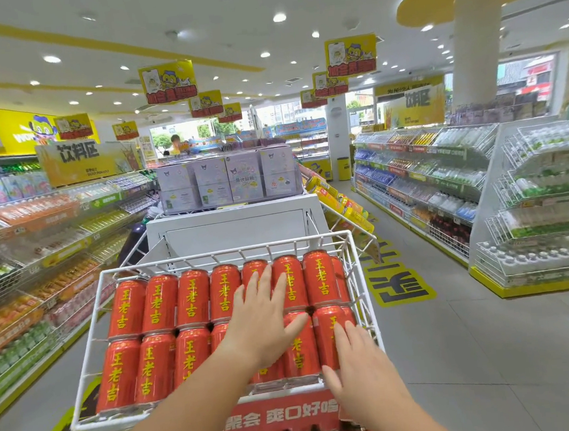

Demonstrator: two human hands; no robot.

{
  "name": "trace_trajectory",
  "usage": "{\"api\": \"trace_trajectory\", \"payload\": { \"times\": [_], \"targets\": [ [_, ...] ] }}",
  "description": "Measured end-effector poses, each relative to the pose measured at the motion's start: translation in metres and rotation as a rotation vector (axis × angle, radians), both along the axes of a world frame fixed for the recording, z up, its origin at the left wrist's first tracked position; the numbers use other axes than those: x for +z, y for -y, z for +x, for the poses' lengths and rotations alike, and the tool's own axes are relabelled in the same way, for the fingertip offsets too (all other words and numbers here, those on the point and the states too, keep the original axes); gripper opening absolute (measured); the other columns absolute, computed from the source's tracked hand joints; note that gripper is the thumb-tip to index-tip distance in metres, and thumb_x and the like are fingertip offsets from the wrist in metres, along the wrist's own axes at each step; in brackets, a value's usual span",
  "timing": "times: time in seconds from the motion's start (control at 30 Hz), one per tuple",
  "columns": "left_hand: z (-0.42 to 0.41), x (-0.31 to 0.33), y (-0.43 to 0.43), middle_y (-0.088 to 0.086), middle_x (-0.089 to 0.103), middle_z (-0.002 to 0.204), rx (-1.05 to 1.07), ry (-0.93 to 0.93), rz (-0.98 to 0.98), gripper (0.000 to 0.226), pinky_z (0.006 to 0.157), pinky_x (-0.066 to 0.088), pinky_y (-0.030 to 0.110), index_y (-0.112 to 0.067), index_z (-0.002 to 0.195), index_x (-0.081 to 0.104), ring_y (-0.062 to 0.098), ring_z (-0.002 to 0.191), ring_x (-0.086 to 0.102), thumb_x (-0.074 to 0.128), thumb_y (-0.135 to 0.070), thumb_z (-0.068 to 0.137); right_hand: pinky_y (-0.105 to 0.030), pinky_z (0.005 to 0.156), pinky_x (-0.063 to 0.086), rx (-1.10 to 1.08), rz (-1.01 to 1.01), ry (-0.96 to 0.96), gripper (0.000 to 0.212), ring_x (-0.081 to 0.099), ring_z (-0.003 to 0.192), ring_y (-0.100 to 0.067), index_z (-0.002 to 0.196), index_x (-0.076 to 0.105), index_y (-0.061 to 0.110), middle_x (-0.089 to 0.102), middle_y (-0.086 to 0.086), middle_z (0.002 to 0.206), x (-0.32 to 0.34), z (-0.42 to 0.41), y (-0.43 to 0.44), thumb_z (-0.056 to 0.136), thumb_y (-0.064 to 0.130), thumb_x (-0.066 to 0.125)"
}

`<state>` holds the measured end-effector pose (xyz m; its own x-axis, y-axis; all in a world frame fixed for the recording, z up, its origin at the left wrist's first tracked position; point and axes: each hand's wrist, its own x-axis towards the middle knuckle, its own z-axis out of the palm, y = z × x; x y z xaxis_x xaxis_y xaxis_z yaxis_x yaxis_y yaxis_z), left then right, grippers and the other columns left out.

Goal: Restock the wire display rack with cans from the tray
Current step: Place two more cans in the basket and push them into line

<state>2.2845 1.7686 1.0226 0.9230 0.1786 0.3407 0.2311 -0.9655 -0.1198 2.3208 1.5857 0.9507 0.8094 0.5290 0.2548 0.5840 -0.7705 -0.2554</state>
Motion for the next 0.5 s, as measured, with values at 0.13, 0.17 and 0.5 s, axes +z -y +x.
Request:
{"api": "trace_trajectory", "payload": {
  "times": [0.13,0.17,0.5],
  "targets": [
    [-0.041,-0.009,-0.011,0.009,-0.009,0.169,-0.013,-0.039,-0.002,0.086,0.124,0.002,0.053,-0.024,0.161,-0.003,0.029,0.155,-0.008,0.016,-0.075,0.093,-0.045,0.106,0.046,0.024,-0.124,0.114,0.075,0.06,0.123,-0.034,0.132,0.064,0.011,0.063,-0.013,0.134,-0.015,-0.013,0.006,0.078,0.061,0.049],
    [-0.052,-0.012,-0.013,0.009,-0.009,0.169,-0.019,-0.042,-0.007,0.086,0.124,0.002,0.053,-0.024,0.161,-0.003,0.03,0.155,-0.008,0.016,-0.074,0.093,-0.046,0.109,0.037,0.033,-0.149,0.14,0.075,0.058,0.126,-0.036,0.133,0.062,0.011,0.061,-0.014,0.137,-0.019,-0.018,0.007,0.079,0.061,0.05],
    [-0.155,-0.098,-0.025,0.013,0.006,0.168,-0.089,-0.029,-0.064,0.088,0.121,0.009,0.061,-0.021,0.161,0.012,0.035,0.155,0.003,0.022,-0.074,0.091,-0.049,0.113,0.013,-0.017,-0.291,0.191,0.079,0.03,0.146,-0.037,0.151,0.04,0.013,0.033,-0.016,0.158,-0.061,-0.106,0.015,0.09,0.064,0.037]
  ]
}}
